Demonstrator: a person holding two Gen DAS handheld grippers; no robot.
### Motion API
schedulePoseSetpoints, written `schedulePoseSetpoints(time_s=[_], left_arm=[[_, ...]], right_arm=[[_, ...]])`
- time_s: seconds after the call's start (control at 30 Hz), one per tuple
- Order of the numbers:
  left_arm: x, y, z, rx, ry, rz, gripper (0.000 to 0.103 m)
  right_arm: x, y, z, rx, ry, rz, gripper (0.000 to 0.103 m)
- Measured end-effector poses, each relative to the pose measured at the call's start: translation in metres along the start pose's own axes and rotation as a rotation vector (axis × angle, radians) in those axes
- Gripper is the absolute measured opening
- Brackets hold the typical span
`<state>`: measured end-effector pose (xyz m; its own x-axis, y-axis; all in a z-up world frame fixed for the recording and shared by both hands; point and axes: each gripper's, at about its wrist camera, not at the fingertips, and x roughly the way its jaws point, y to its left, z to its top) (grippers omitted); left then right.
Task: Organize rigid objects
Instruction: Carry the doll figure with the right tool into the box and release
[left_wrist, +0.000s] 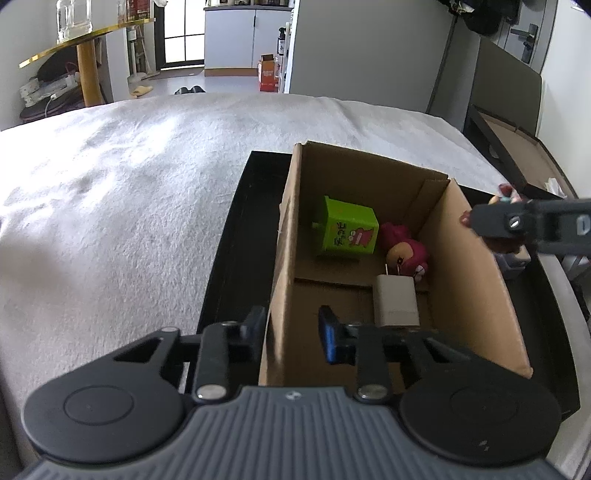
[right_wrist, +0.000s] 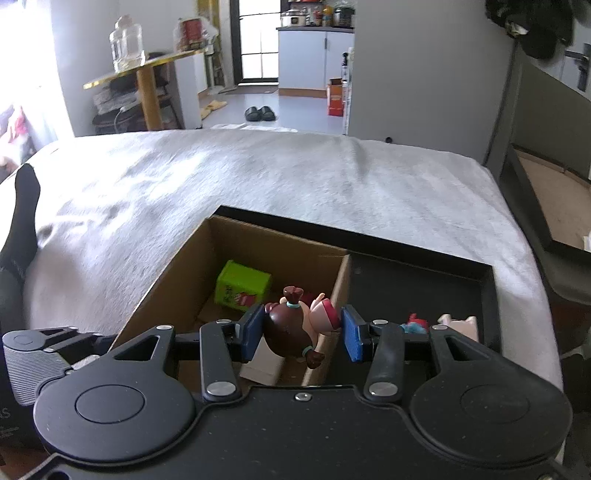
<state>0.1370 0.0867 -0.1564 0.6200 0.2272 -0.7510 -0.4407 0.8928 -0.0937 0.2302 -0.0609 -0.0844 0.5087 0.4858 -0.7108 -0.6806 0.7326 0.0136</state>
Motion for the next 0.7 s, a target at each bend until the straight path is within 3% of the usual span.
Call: schedulePoseSetpoints(time_s=[0.27, 0.7], left_arm=[[0.000, 0.005, 0.002, -0.007, -0.008, 0.002, 0.013], [0.001, 0.010, 0.003, -0.038, -0.001, -0.014, 0.013]], right_arm=[[0.013, 0.017, -0.002, -0.022, 0.028, 0.024, 0.044], [0.030, 0.033, 0.010, -0.007, 0.039, 0.101, 0.045]])
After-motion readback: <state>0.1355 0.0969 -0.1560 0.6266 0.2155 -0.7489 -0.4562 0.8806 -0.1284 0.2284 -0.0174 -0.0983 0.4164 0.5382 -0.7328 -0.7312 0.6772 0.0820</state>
